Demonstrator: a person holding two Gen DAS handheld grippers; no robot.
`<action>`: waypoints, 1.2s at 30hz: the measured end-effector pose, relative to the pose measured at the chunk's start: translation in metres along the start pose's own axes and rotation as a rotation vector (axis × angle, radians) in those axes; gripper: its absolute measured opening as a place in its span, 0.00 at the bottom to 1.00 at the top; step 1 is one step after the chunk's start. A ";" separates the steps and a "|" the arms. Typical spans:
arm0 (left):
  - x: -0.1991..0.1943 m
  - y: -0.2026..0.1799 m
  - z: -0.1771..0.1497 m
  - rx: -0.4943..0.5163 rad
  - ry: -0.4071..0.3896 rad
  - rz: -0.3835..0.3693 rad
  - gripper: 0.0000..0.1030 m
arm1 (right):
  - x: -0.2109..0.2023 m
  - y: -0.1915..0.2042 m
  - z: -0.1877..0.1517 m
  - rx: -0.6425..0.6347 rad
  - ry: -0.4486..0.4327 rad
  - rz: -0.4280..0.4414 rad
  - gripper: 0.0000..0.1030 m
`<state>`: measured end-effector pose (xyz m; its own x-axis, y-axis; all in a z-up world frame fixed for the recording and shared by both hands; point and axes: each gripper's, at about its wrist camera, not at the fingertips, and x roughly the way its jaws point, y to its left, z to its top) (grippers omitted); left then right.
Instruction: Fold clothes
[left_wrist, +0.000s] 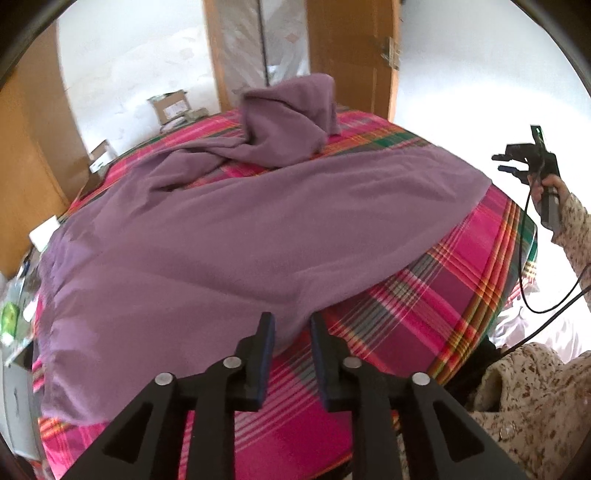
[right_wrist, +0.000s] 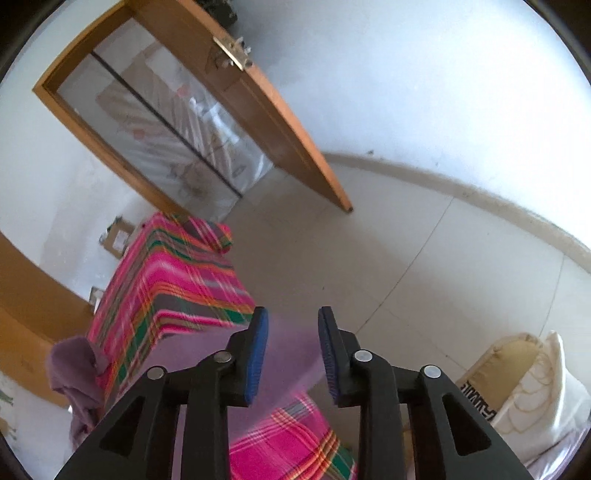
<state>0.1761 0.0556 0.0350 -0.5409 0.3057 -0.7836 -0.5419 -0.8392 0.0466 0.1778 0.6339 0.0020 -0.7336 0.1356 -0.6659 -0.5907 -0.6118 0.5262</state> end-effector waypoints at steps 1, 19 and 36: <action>-0.005 0.007 -0.004 -0.022 -0.008 0.004 0.21 | -0.005 0.005 -0.001 -0.015 -0.010 0.002 0.30; -0.047 0.191 -0.103 -0.874 -0.058 0.066 0.38 | -0.028 0.203 -0.139 -0.685 0.197 0.338 0.30; -0.038 0.244 -0.121 -1.159 -0.087 0.010 0.42 | -0.047 0.305 -0.298 -1.258 0.410 0.674 0.44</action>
<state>0.1423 -0.2147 0.0008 -0.6088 0.2884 -0.7391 0.3522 -0.7365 -0.5775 0.1327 0.2088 0.0359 -0.4749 -0.5333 -0.7000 0.6415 -0.7543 0.1394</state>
